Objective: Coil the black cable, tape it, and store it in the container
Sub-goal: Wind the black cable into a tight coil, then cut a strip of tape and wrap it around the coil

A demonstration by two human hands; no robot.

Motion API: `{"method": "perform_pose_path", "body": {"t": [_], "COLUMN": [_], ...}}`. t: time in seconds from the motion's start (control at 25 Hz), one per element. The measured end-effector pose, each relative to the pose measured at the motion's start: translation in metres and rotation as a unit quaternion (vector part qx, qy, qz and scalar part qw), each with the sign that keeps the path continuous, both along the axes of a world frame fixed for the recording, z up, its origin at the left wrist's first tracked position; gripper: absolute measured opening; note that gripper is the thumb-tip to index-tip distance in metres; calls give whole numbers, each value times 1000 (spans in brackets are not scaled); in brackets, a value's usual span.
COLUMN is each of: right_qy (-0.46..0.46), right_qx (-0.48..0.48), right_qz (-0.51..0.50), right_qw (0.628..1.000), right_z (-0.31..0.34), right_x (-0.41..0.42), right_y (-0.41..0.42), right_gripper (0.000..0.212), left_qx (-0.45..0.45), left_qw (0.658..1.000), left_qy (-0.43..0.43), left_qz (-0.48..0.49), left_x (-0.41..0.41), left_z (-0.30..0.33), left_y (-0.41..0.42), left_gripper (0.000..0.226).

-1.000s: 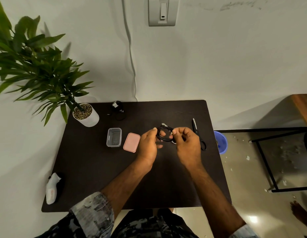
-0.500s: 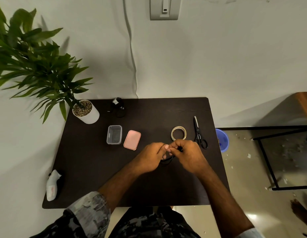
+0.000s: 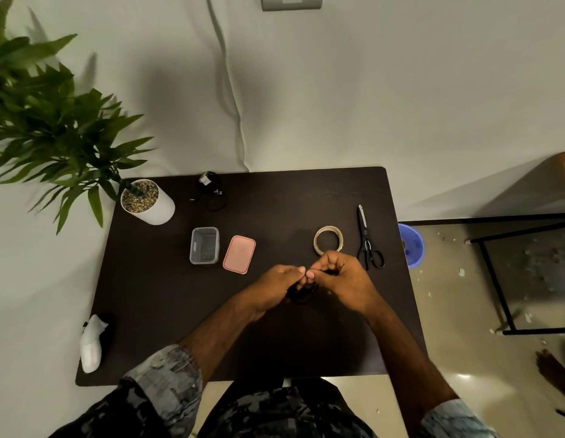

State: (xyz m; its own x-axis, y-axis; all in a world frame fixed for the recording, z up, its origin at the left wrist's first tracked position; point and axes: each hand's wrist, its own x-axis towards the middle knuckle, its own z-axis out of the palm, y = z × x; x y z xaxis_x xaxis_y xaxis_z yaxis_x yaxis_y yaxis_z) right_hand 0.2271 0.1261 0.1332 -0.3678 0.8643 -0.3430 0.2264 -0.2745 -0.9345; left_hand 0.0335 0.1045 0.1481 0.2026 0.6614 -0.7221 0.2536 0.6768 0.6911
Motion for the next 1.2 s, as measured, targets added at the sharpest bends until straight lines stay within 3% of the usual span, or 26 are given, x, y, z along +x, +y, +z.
{"method": "perform_pose_path", "body": {"t": [0.12, 0.28, 0.4, 0.52, 0.76, 1.0, 1.2], "right_qy": [-92, -232, -244, -198, -249, -313, -240], "right_qx": [-64, -147, -199, -244, -244, -138, -68], "right_qz": [-93, -218, -254, -311, -330, -253, -216], "right_qw": [989, 936, 915, 897, 877, 905, 944], "right_z": [-36, -88, -108, -123, -132, -122, -101], "right_x": [5, 15, 14, 4, -4, -9, -13], "right_y": [14, 40, 58, 71, 83, 63, 46], "right_gripper": [13, 20, 33, 38, 15, 12, 15], "left_qx": [6, -4, 13, 39, 56, 64, 120], "left_qw": [997, 991, 985, 979, 977, 977, 963], "left_qy": [69, 129, 169, 201, 204, 206, 228], "left_qz": [21, 28, 16, 0, -13, 6, 78], "left_x": [1, -2, -3, -3, -4, -6, -6], "left_z": [-7, -21, -29, -32, -38, -41, -44], "left_y": [5, 15, 22, 28, 38, 41, 42], "left_gripper": [37, 38, 38, 37, 36, 37, 37]}}
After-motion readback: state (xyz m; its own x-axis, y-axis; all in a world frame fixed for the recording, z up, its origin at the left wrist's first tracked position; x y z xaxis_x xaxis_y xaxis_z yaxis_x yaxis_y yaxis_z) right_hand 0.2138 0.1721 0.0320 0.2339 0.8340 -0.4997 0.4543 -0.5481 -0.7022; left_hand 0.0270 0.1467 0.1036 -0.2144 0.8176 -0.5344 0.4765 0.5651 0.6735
